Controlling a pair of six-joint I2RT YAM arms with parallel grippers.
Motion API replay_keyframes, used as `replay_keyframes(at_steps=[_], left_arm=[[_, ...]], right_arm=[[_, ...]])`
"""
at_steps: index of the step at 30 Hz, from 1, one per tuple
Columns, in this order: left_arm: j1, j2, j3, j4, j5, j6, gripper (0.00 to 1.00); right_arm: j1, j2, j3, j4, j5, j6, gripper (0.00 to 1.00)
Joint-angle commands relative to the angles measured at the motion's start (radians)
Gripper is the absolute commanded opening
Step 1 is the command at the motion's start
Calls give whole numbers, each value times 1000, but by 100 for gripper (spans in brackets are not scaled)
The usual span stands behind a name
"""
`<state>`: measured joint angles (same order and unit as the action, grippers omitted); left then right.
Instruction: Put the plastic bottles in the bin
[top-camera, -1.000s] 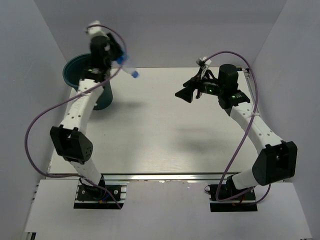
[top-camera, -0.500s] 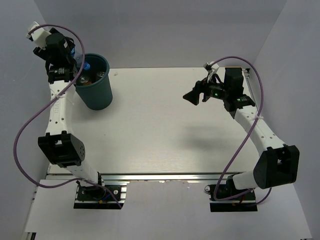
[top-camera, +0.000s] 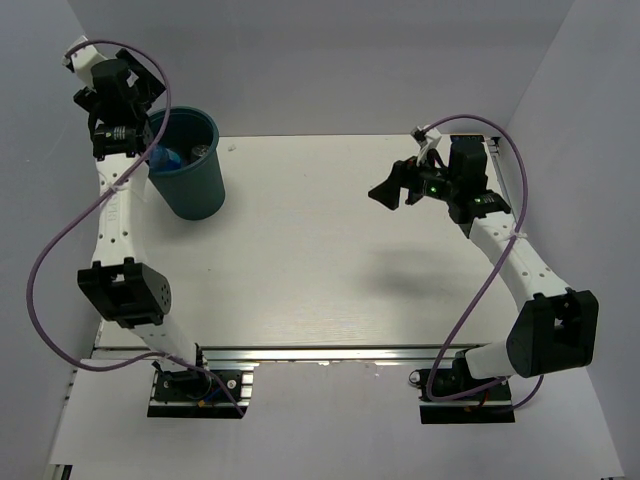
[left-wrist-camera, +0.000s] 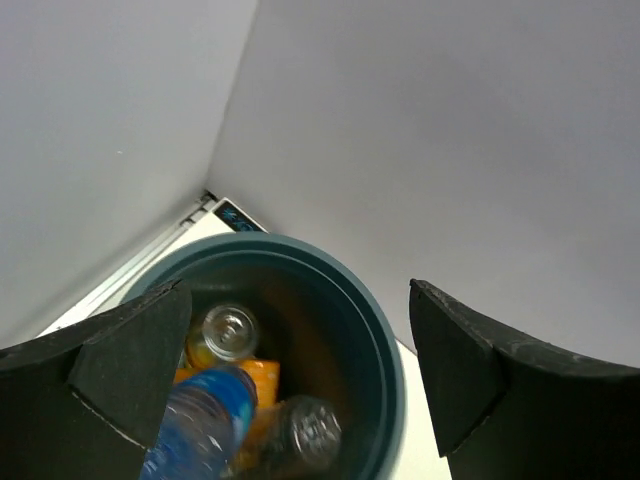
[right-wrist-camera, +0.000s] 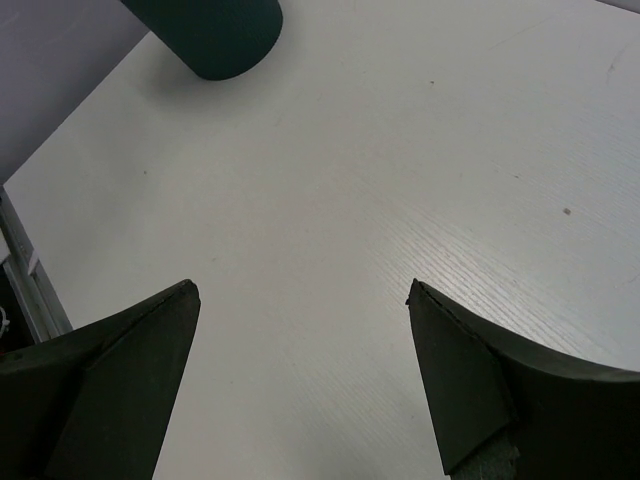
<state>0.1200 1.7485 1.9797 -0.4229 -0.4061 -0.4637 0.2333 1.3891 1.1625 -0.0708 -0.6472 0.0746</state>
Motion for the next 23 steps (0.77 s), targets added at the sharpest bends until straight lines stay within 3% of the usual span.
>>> replay_keyframes(at_steps=[1,5,6,7,10,11,13,18,23], left_arm=[[1,-133,-7,-85,110,-32,98],[1,-352,-353,-13,179,-130,98],[1,-470,-533,13,194,-163,98],[1,-531,-620,62,220,-235,98],[0,-765,-926,236,397,-303,98],[0,-812,-974,255,411,-311,98],[0,-886,-1019,193,432,-297,98],[-2,-871,-987,30,374,-218,98],[-2,-811,-989,50,368,-171,98]], right_arm=[[-17,-27,-24,57,43,83,90],[-25,-70,-87,127,124,148,89],[-25,-96,-101,137,156,152,89],[-26,-110,-119,138,203,148,89],[-29,-157,-139,106,516,105,89],[-28,-166,-148,127,540,94,89],[-29,-193,-173,160,538,71,89],[-28,-240,-221,236,509,112,89],[-29,-265,-241,235,517,120,90]])
